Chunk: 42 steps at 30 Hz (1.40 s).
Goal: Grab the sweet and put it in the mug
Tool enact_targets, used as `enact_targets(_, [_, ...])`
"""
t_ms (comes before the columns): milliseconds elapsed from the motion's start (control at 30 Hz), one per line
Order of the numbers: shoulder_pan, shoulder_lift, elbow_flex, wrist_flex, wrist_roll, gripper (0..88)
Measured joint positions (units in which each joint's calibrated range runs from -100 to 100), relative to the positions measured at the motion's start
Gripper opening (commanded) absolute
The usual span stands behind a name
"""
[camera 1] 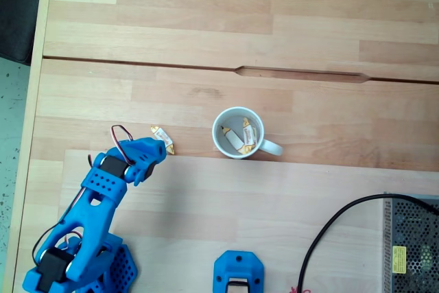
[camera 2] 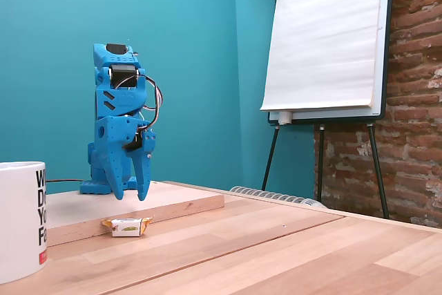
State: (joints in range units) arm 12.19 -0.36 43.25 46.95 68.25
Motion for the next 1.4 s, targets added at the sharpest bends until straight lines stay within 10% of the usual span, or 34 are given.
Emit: enact_targets(1400, [0.3,14.9,-11.47,-0.16,4.84,18.6])
